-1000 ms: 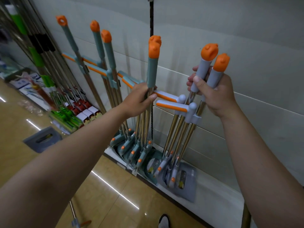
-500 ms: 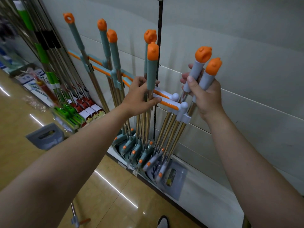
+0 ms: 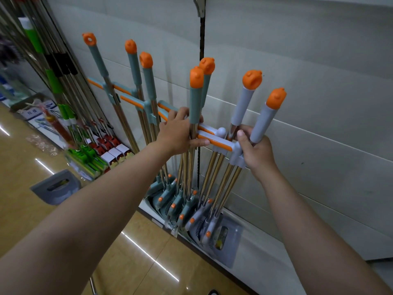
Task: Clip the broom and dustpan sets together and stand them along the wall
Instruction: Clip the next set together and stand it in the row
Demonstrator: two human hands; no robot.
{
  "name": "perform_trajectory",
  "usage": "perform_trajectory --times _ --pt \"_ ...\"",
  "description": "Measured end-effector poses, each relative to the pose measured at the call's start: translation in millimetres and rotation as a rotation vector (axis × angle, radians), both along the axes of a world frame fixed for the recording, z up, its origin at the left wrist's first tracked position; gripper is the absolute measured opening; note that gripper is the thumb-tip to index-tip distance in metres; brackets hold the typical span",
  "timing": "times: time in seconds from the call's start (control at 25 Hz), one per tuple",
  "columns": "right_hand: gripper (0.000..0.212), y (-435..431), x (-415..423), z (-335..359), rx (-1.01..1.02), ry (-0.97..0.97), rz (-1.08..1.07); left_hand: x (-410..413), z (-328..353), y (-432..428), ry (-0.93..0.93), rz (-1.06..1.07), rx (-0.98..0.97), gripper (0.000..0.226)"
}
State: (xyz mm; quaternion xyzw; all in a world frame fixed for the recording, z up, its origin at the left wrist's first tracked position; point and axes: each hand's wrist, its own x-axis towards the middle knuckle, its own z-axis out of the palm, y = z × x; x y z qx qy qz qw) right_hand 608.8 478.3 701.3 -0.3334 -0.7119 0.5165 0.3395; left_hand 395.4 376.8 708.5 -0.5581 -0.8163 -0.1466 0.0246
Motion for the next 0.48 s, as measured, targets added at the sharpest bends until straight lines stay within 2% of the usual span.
perform_trajectory --times 0.08,0.16,0.28,0.4,0.48 --pt "0.02 -6.2 -8.0 -1.4 -0.038 0.053 -0.079 4.4 -6.2 -0.6 -0.017 0.025 0.033 0.09" --pt "0.02 -9.3 -13.5 -1.2 -0.033 0.042 -0.052 7.8 -13.4 -2.1 0.002 0.093 0.037 0.109" --pt "0.022 -4.2 -8.2 -5.6 -0.052 -0.005 0.078 7.9 -13.8 -8.4 -0.006 0.097 0.041 0.113" --pt "0.056 0.6 8.6 -25.0 -0.111 0.037 0.146 7.7 -16.4 -26.2 -0.083 -0.032 0.086 0.111" --pt "0.065 -5.3 14.8 -43.2 -0.161 -0.026 0.12 9.1 -24.3 -40.3 -0.103 -0.082 0.134 0.107"
